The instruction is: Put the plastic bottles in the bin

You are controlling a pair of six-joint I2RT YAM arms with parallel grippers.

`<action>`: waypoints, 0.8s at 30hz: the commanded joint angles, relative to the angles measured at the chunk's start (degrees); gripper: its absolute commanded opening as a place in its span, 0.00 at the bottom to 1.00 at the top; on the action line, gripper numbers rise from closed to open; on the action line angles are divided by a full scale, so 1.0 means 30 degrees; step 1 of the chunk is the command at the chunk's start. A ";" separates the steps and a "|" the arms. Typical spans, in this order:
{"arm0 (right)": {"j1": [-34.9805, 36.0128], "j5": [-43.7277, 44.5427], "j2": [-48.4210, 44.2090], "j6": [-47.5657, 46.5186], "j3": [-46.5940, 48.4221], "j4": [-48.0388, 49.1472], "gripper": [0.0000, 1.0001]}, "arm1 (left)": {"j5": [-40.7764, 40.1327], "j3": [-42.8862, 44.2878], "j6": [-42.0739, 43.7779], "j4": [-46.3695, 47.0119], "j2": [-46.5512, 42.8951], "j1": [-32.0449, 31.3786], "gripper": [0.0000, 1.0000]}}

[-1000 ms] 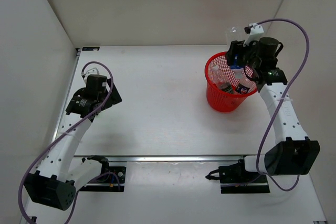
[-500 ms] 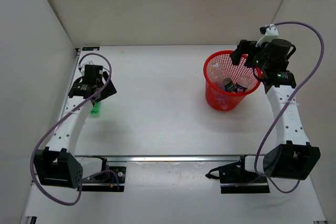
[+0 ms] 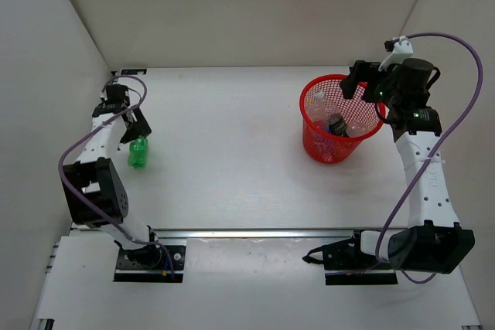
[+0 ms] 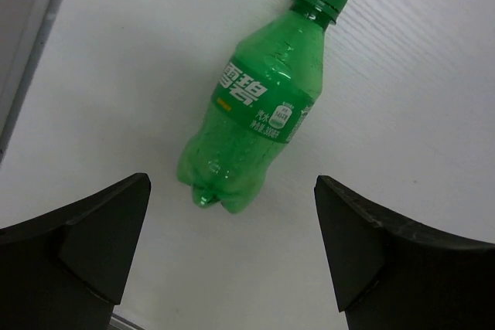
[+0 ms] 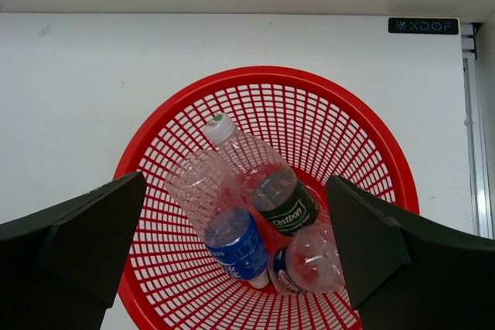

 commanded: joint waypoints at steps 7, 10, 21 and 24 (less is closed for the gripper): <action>-0.0371 -0.0201 -0.0386 0.0318 -0.0424 0.0350 0.99 | 0.2482 -0.0984 0.4180 0.2583 0.1297 0.0364 0.99; -0.0312 -0.0349 -0.0560 0.0494 -0.0424 0.0380 0.99 | 0.2159 -0.1219 0.4415 0.2702 0.2260 0.0162 0.98; -0.0138 -0.0026 -0.1496 0.0494 -0.0629 0.0262 0.99 | 0.1807 -0.2478 0.4678 0.3141 0.2674 -0.0191 0.50; -0.0457 -0.0463 -0.1701 0.0612 -0.0805 0.0204 0.99 | 0.1282 -0.2393 0.4913 0.3172 0.2266 -0.0716 0.42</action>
